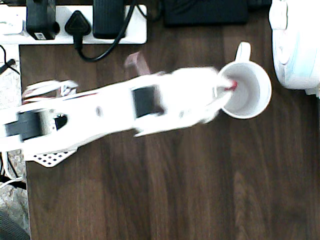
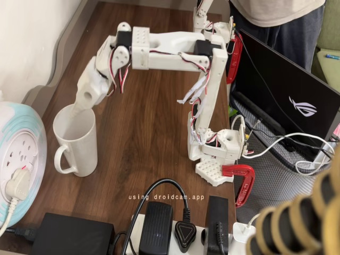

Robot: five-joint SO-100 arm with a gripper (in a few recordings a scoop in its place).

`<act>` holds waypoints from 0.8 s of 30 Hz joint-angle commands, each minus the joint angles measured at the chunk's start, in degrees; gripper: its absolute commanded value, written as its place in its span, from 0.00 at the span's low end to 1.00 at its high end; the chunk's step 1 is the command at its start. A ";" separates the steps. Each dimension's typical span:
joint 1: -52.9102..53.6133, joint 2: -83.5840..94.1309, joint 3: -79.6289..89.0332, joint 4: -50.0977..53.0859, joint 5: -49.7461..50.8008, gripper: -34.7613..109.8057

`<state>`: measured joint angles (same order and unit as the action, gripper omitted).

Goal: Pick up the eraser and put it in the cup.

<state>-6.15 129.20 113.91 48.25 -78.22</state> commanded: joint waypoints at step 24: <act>6.24 60.03 61.00 0.35 -4.66 0.24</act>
<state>-0.53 188.53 174.02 46.76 -82.53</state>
